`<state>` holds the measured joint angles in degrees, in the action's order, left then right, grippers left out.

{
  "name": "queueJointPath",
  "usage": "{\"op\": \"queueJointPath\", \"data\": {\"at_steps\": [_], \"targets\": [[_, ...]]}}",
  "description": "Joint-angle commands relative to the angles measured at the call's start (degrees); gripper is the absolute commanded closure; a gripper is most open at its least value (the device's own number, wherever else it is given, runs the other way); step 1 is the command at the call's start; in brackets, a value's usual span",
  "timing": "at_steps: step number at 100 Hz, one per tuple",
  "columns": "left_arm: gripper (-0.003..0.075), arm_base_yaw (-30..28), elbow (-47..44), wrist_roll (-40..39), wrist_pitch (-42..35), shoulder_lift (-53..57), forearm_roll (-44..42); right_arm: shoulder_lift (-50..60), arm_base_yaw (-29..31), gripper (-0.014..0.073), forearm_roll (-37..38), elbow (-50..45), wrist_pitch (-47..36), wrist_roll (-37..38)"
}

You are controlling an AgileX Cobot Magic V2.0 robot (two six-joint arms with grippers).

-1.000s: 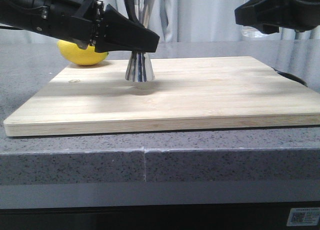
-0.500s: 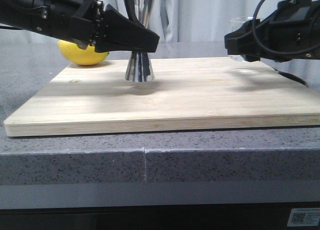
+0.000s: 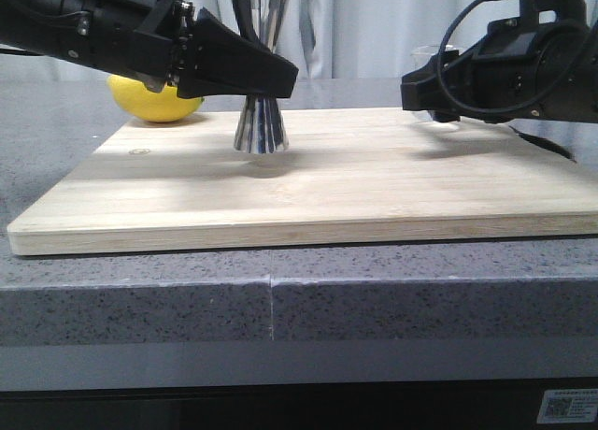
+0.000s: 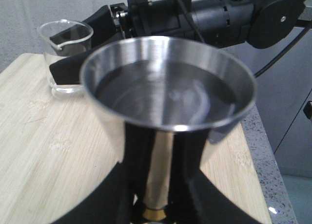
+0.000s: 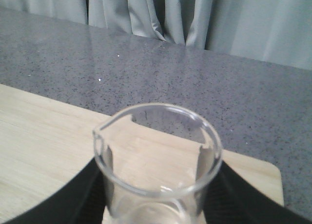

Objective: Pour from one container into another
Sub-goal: 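Lower the empty beaker onto the board's far corner with the right gripper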

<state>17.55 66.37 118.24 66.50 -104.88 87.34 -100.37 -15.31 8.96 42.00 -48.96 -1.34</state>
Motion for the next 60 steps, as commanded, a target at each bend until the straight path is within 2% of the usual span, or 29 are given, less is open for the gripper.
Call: {"op": "queueJointPath", "data": {"at_steps": [1, 60], "targets": [[0.0739, 0.6, 1.6, -0.7, 6.3, 3.2, 4.2, 1.2, 0.2, 0.0388, -0.4, 1.9, -5.3, 0.0], [0.0739, 0.6, 1.6, -0.7, 6.3, 3.2, 4.1, -2.8, 1.6, 0.0388, -2.1, 2.1, -8.4, 0.0]]}}
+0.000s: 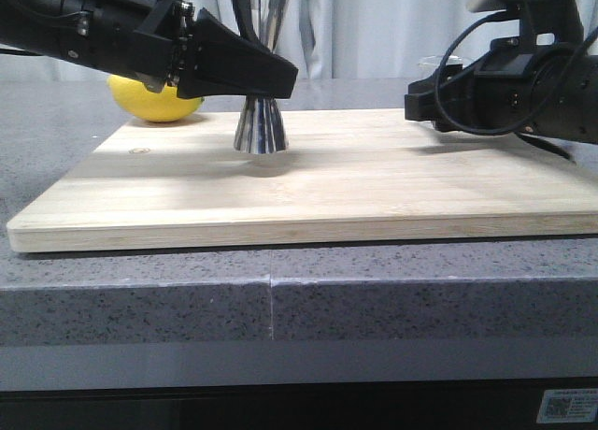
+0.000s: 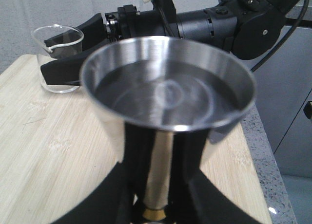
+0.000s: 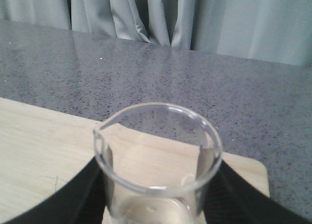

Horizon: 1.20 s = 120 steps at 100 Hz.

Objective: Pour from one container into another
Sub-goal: 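Lower the empty beaker onto the board's far corner with the right gripper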

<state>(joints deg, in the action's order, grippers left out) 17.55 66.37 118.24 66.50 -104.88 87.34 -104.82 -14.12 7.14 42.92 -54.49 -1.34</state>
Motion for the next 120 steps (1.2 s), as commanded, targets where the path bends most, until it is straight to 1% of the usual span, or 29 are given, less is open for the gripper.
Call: {"op": "queueJointPath", "data": {"at_steps": [1, 44, 51, 68, 75, 101, 120], "targets": [[0.0739, 0.6, 1.6, -0.7, 6.3, 3.2, 4.1, 1.7, 0.4, 0.0388, -0.3, 1.1, -2.8, 0.0], [0.0739, 0.6, 1.6, -0.7, 6.3, 3.2, 4.1, 1.7, 0.4, 0.0381, -0.3, 1.1, -2.6, 0.0], [0.0739, 0.6, 1.6, -0.7, 6.3, 3.2, 4.1, 1.7, 0.4, 0.0349, -0.3, 1.1, -1.9, 0.0], [0.0739, 0.6, 1.6, -0.7, 6.3, 3.2, 4.1, 1.7, 0.4, 0.0218, -0.6, 1.1, -1.0, 0.0], [0.0739, 0.6, 1.6, -0.7, 6.3, 3.2, 4.1, 1.7, 0.4, 0.0194, -0.8, 1.1, -1.0, 0.0], [0.0739, 0.6, 1.6, -0.7, 6.3, 3.2, 4.1, 1.7, 0.4, 0.0193, -0.9, 1.1, -1.1, 0.0], [0.0739, 0.6, 1.6, -0.7, 6.3, 3.2, 4.1, 3.9, 0.4, 0.0193, -0.9, 1.1, -0.4, 0.0]]}}
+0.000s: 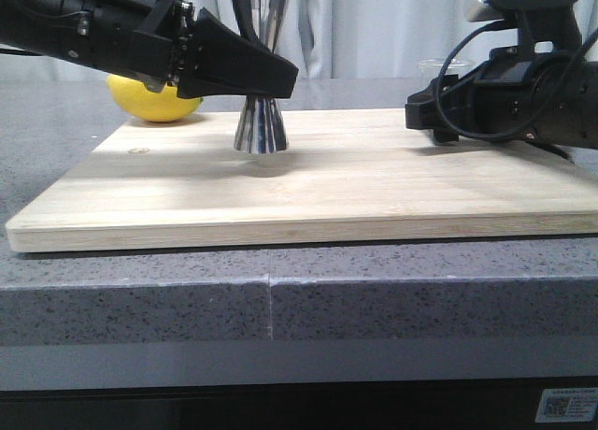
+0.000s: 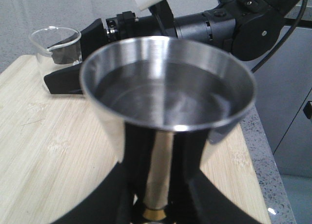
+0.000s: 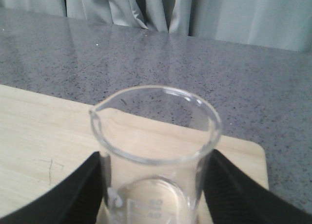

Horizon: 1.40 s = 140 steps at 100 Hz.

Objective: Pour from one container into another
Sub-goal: 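Lower the empty beaker onto the board's far corner with the right gripper, then open the right gripper and raise it away from the beaker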

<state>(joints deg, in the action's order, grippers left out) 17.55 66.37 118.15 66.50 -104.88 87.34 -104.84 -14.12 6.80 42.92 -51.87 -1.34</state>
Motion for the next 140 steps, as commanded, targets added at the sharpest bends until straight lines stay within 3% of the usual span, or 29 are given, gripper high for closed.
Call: {"op": "queueJointPath", "data": {"at_steps": [1, 46, 78, 92, 119, 140], "targets": [[0.0739, 0.6, 1.6, -0.6, 6.3, 3.2, 4.1, 4.2, 0.4, 0.0193, -0.6, 1.1, -2.8, 0.0], [0.0739, 0.6, 1.6, -0.6, 5.8, 3.2, 4.1, 12.8, 0.1, 0.0193, 0.7, 0.9, 13.3, 0.0], [0.0739, 0.6, 1.6, -0.6, 5.8, 3.2, 4.1, 18.4, -3.1, 0.0193, 0.7, -5.7, 14.1, 0.0], [0.0739, 0.6, 1.6, -0.6, 5.8, 3.2, 4.0, 23.7, -3.2, 0.0193, 0.3, -8.1, 15.4, 0.0], [0.0739, 0.6, 1.6, -0.6, 5.8, 3.2, 4.0, 36.2, -3.2, 0.0193, 0.2, -8.8, 26.3, 0.0], [0.0739, 0.5, 1.6, -0.6, 5.5, 3.2, 4.2, 45.9, -3.2, 0.0193, 0.1, -8.8, 28.4, 0.0]]}}
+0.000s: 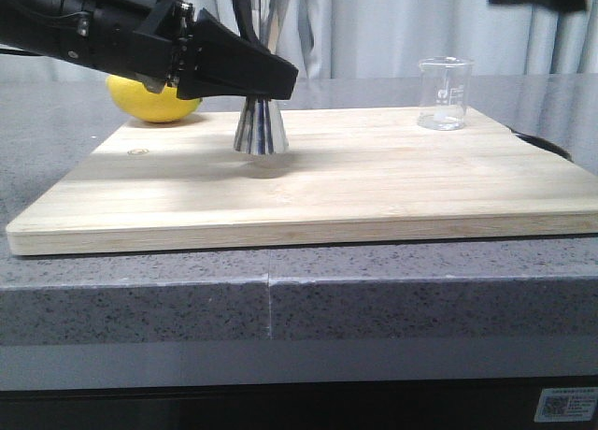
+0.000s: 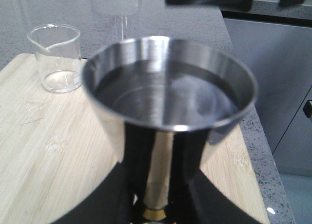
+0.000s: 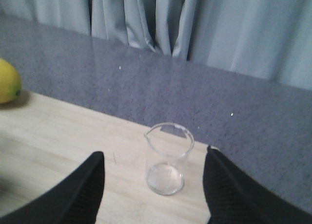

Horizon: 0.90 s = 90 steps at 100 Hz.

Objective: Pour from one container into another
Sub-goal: 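Open the right gripper and raise it away from the beaker, then lower the jigger onto the board with the left gripper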

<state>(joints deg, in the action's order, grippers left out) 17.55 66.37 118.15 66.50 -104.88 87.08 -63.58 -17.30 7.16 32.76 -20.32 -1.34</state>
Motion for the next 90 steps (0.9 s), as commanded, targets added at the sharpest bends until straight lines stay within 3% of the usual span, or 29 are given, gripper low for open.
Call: {"op": "queueJointPath", "data": {"at_steps": [1, 37, 90], "targets": [[0.0739, 0.4, 1.6, -0.6, 5.5, 3.2, 4.6, 4.9, 0.0, 0.0193, -0.3, 1.3, -3.0, 0.0], [0.0739, 0.4, 1.6, 1.0, 5.5, 3.2, 5.0, 14.9, 0.0, 0.0193, -0.3, 1.3, 4.9, 0.0], [0.0739, -2.7, 1.6, 2.6, 6.1, 3.2, 5.5, 15.8, 0.0, 0.0193, -0.3, 1.3, 7.2, 0.0]]}}
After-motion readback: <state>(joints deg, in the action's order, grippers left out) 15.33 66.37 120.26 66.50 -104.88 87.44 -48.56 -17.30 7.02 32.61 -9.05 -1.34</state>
